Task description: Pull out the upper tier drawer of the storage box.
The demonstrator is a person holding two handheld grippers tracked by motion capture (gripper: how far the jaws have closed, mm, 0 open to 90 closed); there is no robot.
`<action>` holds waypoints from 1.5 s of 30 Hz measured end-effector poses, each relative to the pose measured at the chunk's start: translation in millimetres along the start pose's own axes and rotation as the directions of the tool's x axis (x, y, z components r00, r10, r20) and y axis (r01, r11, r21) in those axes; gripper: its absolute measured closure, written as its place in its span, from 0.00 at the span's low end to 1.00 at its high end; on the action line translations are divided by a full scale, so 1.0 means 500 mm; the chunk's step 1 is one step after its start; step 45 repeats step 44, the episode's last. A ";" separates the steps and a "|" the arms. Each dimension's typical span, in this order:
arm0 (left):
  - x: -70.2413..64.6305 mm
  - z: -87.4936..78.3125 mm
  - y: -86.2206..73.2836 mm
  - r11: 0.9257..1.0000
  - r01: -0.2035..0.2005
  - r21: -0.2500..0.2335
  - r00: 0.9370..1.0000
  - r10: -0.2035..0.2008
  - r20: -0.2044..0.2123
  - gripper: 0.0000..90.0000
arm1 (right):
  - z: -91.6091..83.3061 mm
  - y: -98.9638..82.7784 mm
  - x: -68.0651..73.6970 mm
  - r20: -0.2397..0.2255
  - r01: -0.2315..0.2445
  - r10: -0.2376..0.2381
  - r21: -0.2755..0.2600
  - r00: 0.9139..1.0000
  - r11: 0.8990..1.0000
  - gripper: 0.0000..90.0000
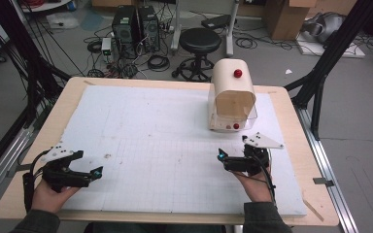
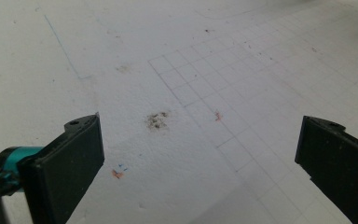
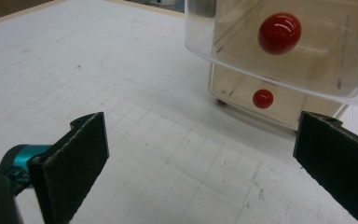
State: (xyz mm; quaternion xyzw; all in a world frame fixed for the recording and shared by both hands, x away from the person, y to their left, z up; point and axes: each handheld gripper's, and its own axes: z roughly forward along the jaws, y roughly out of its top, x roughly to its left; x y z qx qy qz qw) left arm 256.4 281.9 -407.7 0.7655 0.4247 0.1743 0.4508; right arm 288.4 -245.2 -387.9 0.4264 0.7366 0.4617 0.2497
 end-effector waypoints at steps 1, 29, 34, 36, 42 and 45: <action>0.000 0.000 0.000 1.000 -0.001 0.001 1.000 0.001 0.002 0.02 | -0.001 -0.002 -0.002 -0.001 0.000 0.000 0.001 1.000 1.000 0.02; 0.001 -0.006 -0.005 1.000 -0.007 0.001 1.000 0.007 0.015 0.02 | -0.024 -0.064 -0.052 0.005 -0.020 0.020 0.049 1.000 0.999 0.00; 0.001 -0.007 -0.007 1.000 -0.009 0.002 1.000 0.009 0.017 0.02 | -0.031 -0.076 -0.057 0.005 -0.028 0.028 0.057 1.000 0.998 0.00; 0.001 -0.006 -0.008 1.000 -0.011 0.003 1.000 0.011 0.015 0.02 | -0.035 -0.080 -0.058 0.007 -0.035 0.034 0.059 0.999 0.998 0.00; 0.001 -0.004 -0.011 1.000 -0.010 0.011 1.000 0.010 0.016 0.02 | -0.041 -0.085 -0.060 0.004 -0.036 0.035 0.056 0.999 0.998 0.00; 0.002 -0.003 -0.011 1.000 -0.011 0.013 1.000 0.011 0.017 0.02 | -0.042 -0.085 -0.059 0.000 -0.045 0.045 0.055 0.999 0.998 0.00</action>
